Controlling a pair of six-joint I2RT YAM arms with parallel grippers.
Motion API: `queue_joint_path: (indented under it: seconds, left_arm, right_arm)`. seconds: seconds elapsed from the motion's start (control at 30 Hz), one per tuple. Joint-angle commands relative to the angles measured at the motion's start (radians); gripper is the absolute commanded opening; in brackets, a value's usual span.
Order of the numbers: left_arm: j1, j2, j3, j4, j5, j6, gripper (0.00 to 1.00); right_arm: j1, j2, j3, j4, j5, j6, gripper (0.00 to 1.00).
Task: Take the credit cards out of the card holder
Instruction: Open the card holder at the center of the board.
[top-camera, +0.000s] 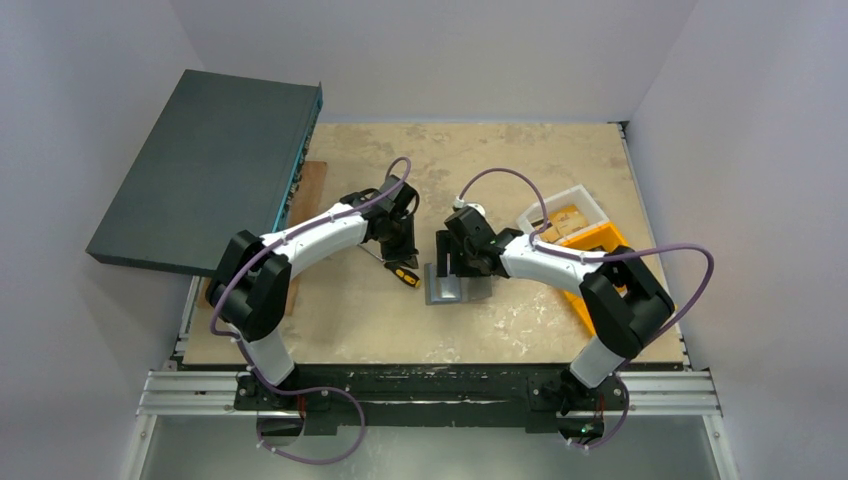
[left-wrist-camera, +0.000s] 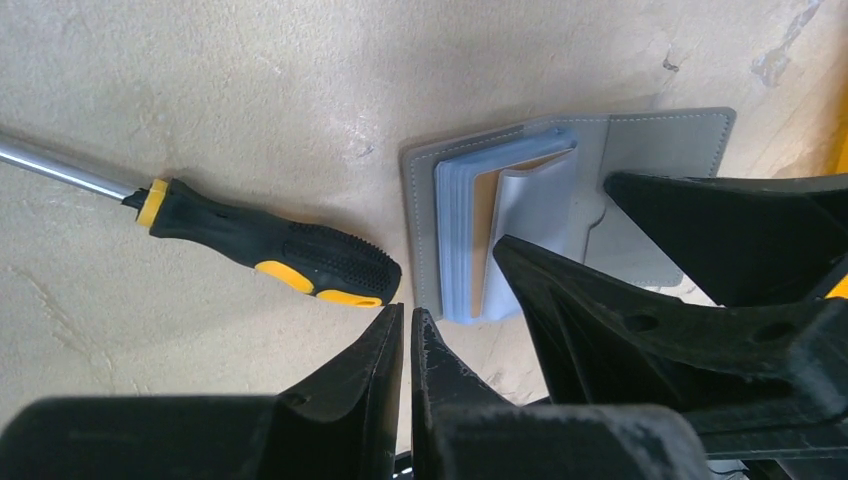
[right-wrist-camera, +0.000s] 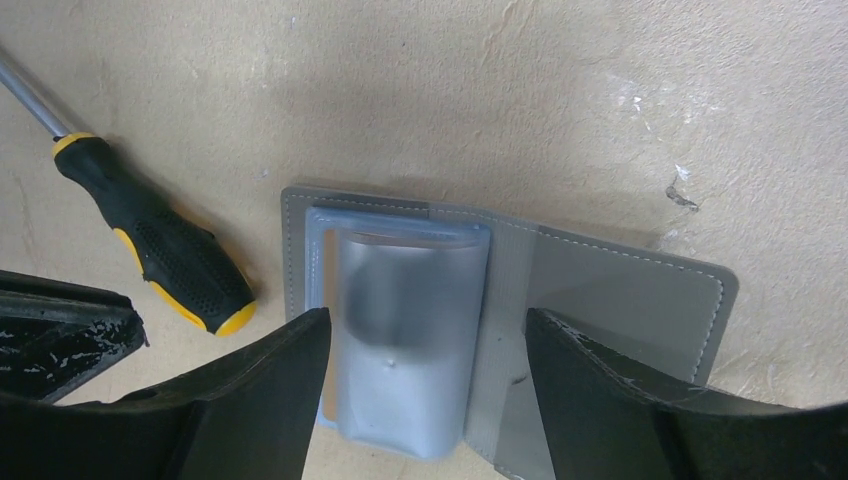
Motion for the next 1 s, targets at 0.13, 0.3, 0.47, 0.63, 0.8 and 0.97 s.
queue_joint_path:
  seconds: [0.13,0.3,0.47,0.63,0.8,0.97]
  left_arm:
    - [-0.002,-0.022,-0.011,0.056,0.076,-0.015,0.06]
    - [-0.007,-0.009,-0.017,0.074,0.111,-0.022,0.06]
    - [-0.021,0.0,-0.014,0.08,0.124,-0.032,0.06]
    - [-0.053,0.021,-0.004,0.077,0.12,-0.045,0.06]
    - [-0.085,0.053,0.006,0.09,0.106,-0.071,0.06]
    - [-0.117,0.11,0.043,0.086,0.077,-0.074,0.04]
  right_arm:
    - [0.012,0.009,-0.035,0.066,0.014,-0.004,0.71]
    - [0.011,-0.012,-0.089,0.112,-0.03,0.012,0.6]
    - [0.01,-0.054,-0.13,0.153,-0.068,0.032,0.46]
    - [0.009,-0.105,-0.162,0.195,-0.103,0.043,0.39]
    - [0.003,-0.141,-0.188,0.222,-0.137,0.054,0.37]
    - [-0.002,-0.178,-0.21,0.233,-0.172,0.064,0.38]
